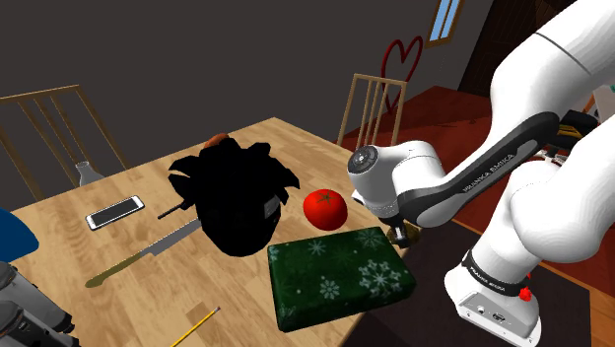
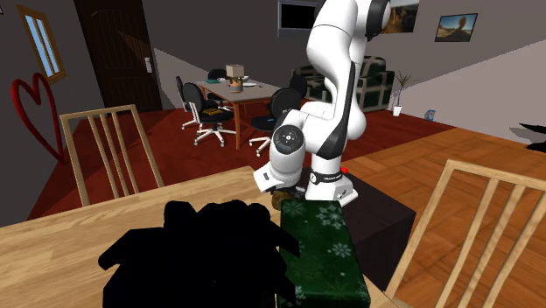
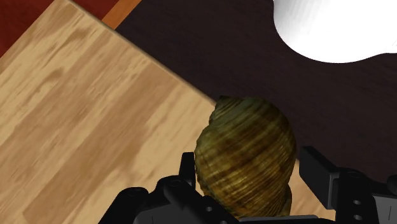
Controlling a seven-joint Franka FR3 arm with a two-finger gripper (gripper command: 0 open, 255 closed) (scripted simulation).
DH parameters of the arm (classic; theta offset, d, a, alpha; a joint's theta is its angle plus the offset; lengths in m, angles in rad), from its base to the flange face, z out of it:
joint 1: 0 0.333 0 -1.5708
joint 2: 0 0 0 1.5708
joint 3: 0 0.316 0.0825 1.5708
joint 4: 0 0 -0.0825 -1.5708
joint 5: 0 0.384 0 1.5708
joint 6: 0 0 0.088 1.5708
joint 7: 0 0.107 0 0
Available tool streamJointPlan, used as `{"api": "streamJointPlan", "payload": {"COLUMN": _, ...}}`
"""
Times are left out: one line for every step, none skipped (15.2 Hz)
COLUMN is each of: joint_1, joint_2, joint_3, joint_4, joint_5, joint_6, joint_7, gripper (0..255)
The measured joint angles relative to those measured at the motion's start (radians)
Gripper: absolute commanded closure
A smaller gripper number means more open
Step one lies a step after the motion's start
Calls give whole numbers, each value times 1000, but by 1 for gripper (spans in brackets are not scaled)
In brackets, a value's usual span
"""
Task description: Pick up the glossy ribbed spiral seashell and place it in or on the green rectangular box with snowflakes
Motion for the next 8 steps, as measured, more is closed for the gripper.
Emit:
{"api": "streamJointPlan", "payload": {"joint_1": 0, "joint_2": 0, "joint_3": 0, "joint_4": 0, "joint_5": 0, "joint_6": 0, "joint_7": 0, "gripper": 255}}
{"api": "streamJointPlan", "payload": {"joint_1": 0, "joint_2": 0, "joint_3": 0, "joint_4": 0, "joint_5": 0, "joint_6": 0, "joint_7": 0, "gripper": 255}}
{"api": "streamJointPlan", "payload": {"joint_1": 0, "joint_2": 0, "joint_3": 0, "joint_4": 0, "joint_5": 0, "joint_6": 0, "joint_7": -1, "gripper": 255}}
{"api": "streamJointPlan", "payload": {"joint_1": 0, "joint_2": 0, "joint_3": 0, "joint_4": 0, "joint_5": 0, "joint_6": 0, "joint_7": 0, "gripper": 255}}
{"api": "streamJointPlan", "payload": {"joint_1": 2, "joint_2": -7, "joint_3": 0, "joint_4": 2, "joint_5": 4, "joint_6": -10, "joint_7": -4, "gripper": 255}}
{"api": "streamJointPlan", "payload": {"joint_1": 4, "joint_2": -19, "joint_3": -1, "joint_4": 3, "joint_5": 9, "joint_6": -22, "joint_7": -10, "gripper": 255}}
{"api": "streamJointPlan", "payload": {"joint_1": 7, "joint_2": -33, "joint_3": -2, "joint_4": 6, "joint_5": 15, "joint_6": -38, "joint_7": -18, "gripper": 255}}
{"api": "streamJointPlan", "payload": {"joint_1": 10, "joint_2": -51, "joint_3": -4, "joint_4": 8, "joint_5": 20, "joint_6": -54, "joint_7": -27, "gripper": 255}}
